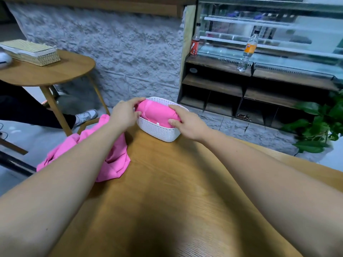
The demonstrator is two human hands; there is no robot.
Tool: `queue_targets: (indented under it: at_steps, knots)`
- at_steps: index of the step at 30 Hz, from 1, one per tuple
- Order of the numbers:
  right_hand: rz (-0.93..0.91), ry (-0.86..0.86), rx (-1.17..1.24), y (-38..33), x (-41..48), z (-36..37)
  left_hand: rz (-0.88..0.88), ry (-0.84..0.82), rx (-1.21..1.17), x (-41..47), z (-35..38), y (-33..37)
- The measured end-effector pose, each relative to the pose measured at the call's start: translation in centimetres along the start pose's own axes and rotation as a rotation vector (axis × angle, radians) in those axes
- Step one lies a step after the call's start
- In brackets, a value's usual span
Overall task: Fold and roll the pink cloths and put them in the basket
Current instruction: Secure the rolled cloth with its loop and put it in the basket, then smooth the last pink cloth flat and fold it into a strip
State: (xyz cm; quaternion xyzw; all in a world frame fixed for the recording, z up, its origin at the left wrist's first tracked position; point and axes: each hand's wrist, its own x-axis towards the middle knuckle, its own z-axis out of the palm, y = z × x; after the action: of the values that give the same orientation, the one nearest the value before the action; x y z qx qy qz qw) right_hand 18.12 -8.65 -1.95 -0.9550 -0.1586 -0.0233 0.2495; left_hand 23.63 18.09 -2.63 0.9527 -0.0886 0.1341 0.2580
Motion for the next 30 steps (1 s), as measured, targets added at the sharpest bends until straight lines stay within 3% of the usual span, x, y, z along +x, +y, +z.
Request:
queue_targets:
  at_steps: [3,9,14,17,25,30]
  knots:
    - [0.003,-0.011,0.038,0.1,-0.4,-0.6,-0.016,-0.022,0.067,0.7,-0.5,0.4]
    - [-0.001,-0.057,-0.132,-0.2,-0.4,-0.9,0.017,-0.011,0.2,1.7,-0.6,2.6]
    - [-0.023,-0.092,-0.18,-0.5,-0.8,-0.3,-0.169,0.028,-0.036,2.1,0.3,2.8]
    - [-0.063,-0.082,-0.203,-0.6,-1.4,-0.4,-0.172,0.042,-0.085,1.6,-0.1,2.3]
    - [-0.061,0.143,-0.14,-0.9,-3.1,0.9,-0.098,-0.057,-0.101,-3.0,-2.8,-0.6]
    - [-0.093,0.246,-0.12,-2.2,-6.5,1.9,-0.211,-0.192,0.178,-7.0,-4.4,-4.2]
